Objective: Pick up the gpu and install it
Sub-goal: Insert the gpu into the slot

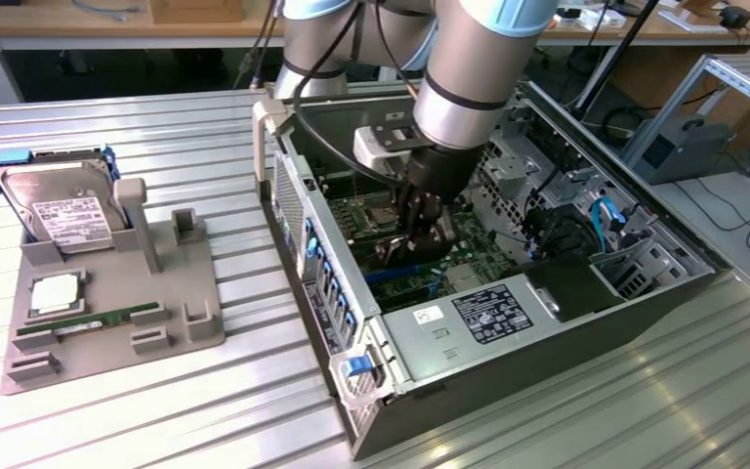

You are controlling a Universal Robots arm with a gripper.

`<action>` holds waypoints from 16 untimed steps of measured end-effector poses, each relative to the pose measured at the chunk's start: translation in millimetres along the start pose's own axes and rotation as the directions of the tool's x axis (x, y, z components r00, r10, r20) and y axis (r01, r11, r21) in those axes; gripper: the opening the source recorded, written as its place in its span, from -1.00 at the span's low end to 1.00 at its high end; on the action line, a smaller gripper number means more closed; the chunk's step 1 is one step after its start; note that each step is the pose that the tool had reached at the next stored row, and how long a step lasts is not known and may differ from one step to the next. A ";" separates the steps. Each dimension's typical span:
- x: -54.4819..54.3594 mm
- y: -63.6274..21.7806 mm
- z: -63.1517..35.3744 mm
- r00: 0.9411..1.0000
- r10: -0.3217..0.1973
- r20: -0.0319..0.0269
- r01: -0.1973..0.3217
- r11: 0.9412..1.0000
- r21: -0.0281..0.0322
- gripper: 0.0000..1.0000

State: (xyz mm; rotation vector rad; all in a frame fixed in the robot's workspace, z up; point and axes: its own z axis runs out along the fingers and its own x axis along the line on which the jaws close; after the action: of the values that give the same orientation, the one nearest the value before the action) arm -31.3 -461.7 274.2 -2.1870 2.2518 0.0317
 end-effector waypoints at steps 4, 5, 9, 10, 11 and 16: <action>-2.3 3.7 4.4 1.000 0.002 0.000 -0.002 1.000 0.000 -0.46; -2.7 5.7 4.5 1.000 0.002 0.000 -0.002 1.000 0.000 -0.46; -2.9 6.0 7.7 1.000 0.003 0.000 -0.003 1.000 0.000 -0.46; -2.9 5.9 8.9 1.000 0.003 0.000 -0.003 1.000 0.000 -0.46; -2.9 5.9 9.4 1.000 0.003 0.000 -0.003 1.000 0.000 -0.46; -2.9 5.3 6.1 1.000 0.003 0.000 -0.003 1.000 0.000 -0.46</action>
State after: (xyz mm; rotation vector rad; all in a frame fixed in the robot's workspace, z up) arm -36.6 -458.5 268.2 -2.1836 2.2548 0.0320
